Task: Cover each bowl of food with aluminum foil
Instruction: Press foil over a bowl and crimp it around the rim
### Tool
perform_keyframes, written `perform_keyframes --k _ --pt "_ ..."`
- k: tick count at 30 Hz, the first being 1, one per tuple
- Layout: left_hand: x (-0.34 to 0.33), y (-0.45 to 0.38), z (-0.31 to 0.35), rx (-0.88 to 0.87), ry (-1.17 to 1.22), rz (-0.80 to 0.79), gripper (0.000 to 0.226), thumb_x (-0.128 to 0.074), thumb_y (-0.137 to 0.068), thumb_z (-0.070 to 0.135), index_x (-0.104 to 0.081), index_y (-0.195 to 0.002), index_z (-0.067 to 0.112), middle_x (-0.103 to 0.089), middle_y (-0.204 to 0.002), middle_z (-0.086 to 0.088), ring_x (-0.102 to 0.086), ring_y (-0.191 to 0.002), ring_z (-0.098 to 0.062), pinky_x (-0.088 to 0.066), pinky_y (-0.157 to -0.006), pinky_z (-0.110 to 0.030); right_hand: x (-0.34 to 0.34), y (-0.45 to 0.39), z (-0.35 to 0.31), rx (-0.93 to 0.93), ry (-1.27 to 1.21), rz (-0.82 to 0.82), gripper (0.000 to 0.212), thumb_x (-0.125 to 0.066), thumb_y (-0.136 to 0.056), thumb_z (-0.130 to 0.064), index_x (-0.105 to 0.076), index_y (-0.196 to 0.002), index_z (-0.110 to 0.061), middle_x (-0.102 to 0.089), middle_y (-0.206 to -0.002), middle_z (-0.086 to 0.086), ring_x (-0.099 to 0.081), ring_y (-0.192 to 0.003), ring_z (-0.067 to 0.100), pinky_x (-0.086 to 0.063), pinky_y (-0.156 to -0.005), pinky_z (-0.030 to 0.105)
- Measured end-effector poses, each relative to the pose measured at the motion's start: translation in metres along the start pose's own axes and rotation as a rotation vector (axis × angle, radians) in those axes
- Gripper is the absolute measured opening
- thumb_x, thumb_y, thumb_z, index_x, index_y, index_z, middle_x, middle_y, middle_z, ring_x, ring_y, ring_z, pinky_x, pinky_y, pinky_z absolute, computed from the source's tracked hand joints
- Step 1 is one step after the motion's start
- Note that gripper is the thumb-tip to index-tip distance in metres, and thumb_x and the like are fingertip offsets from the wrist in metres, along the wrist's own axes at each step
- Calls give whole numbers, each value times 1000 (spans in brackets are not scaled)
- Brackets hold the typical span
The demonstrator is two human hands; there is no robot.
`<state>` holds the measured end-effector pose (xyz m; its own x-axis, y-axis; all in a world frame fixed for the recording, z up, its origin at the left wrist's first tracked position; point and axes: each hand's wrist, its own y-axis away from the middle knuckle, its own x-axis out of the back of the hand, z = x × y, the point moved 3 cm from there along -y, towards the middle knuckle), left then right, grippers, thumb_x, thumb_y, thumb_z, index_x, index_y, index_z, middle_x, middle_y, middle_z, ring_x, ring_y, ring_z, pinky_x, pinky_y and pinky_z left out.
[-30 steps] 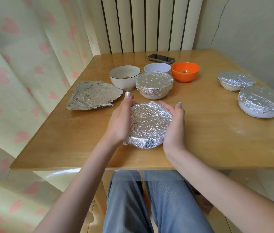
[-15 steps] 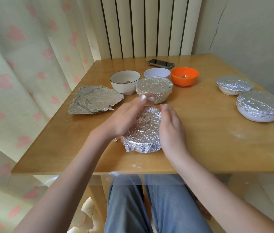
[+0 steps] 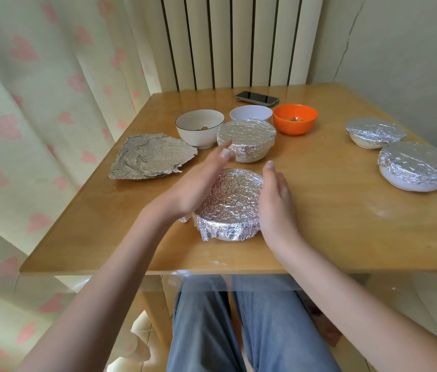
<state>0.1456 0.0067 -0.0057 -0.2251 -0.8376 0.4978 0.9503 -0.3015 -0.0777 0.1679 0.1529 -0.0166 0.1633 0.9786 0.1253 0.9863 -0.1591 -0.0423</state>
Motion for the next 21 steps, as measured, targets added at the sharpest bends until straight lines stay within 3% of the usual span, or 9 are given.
perform_keyframes --k 2,3,5,8,9,12,14,18,21 --pt "12 20 -1 -109 171 57 54 -33 -106 34 -16 -154 16 -21 -161 -8 -20 -148 -19 -27 -104 -7 4 10 4 47 -29 58 55 -30 -96 -55 -39 -141 -24 -44 -143 -5 -35 -132 13 -27 -98 24" --pt "15 28 -1 -147 170 47 65 -41 -101 46 -13 -153 19 -17 -162 -8 -18 -149 -15 -26 -101 -1 6 18 4 100 -34 56 66 -33 -89 -62 -31 -145 -27 -36 -148 -8 -30 -136 9 -24 -102 22" --pt "10 37 -4 -125 49 -4 112 -64 -69 77 -2 -152 36 -7 -162 3 -10 -149 -3 -21 -111 -10 6 33 7 222 7 -88 91 -42 -73 -73 -13 -150 -33 -16 -155 -15 -12 -142 0 -16 -110 20" --pt "10 51 -15 -87 -10 -90 145 -82 -42 73 11 -150 44 -2 -156 17 -6 -147 5 -19 -115 -19 11 30 12 326 185 -284 126 -70 -57 -73 7 -149 -35 10 -158 -13 3 -144 0 -12 -118 29" --pt "8 45 -12 -73 5 -90 147 -86 -40 68 11 -149 45 -10 -153 15 -11 -146 6 -23 -112 -15 14 25 11 301 224 -316 133 -76 -52 -69 10 -149 -36 8 -158 -13 -2 -144 1 -17 -116 30" --pt "4 39 -9 -73 53 -76 147 -90 -43 39 9 -151 36 -33 -144 9 -38 -134 9 -33 -100 -6 17 15 9 255 239 -425 139 -76 -41 -59 11 -147 -39 -13 -148 -18 -20 -130 -8 -24 -102 15" --pt "1 41 -12 -89 73 -37 144 -86 -43 24 7 -152 29 -37 -141 7 -46 -127 8 -36 -97 -6 17 13 11 269 255 -467 142 -76 -36 -62 11 -146 -43 -16 -152 -12 -23 -135 -2 -25 -107 20" --pt "-1 42 -9 -144 73 6 142 -87 -43 32 2 -153 27 -28 -154 -6 -42 -134 1 -34 -103 -11 17 8 16 284 265 -501 141 -80 -37 -60 16 -140 -53 -17 -154 -9 -22 -140 5 -23 -113 27" --pt "-1 42 -11 -167 43 20 141 -88 -46 46 0 -154 28 -17 -160 -9 -33 -142 -7 -30 -114 -22 18 6 17 281 247 -518 141 -81 -35 -63 17 -136 -59 -17 -155 -8 -23 -141 5 -24 -116 34"
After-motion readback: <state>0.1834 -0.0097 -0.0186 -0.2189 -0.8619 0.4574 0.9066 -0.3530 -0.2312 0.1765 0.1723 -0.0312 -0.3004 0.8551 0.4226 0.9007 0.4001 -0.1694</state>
